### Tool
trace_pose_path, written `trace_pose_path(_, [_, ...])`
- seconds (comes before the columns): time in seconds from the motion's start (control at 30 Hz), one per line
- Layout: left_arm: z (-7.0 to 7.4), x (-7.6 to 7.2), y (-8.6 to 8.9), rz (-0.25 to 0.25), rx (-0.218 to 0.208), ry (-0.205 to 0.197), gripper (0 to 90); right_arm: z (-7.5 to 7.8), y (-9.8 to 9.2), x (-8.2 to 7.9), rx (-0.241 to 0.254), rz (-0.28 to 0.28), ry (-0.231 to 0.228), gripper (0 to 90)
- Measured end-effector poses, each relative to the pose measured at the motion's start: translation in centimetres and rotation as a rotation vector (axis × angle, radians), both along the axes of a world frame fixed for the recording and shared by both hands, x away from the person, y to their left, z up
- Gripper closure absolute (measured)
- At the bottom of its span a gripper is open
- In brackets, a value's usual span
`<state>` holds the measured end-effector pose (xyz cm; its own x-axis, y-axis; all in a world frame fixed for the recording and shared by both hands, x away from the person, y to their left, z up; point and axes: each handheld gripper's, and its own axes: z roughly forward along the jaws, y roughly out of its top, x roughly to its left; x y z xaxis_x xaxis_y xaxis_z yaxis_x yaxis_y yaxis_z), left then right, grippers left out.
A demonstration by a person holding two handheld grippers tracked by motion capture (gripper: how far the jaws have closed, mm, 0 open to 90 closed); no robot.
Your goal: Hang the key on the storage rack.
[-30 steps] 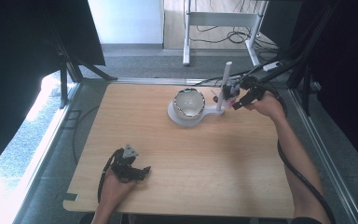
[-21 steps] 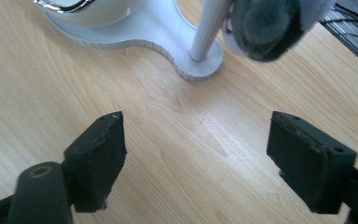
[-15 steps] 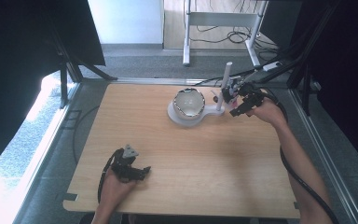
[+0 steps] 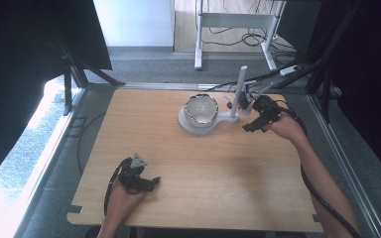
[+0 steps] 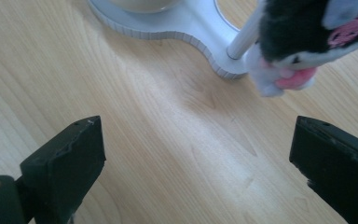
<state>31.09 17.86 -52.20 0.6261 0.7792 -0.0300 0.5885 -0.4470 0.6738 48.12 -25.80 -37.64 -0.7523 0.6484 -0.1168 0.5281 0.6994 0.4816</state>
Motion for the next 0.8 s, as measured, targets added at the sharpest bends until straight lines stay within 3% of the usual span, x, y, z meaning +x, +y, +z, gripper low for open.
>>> trace_pose_path(0.8, [0.0,0.0,0.0,-0.003,0.004,-0.001,6.1,-0.2,0.2,-4.7,0.050,0.048,-0.068,3.6])
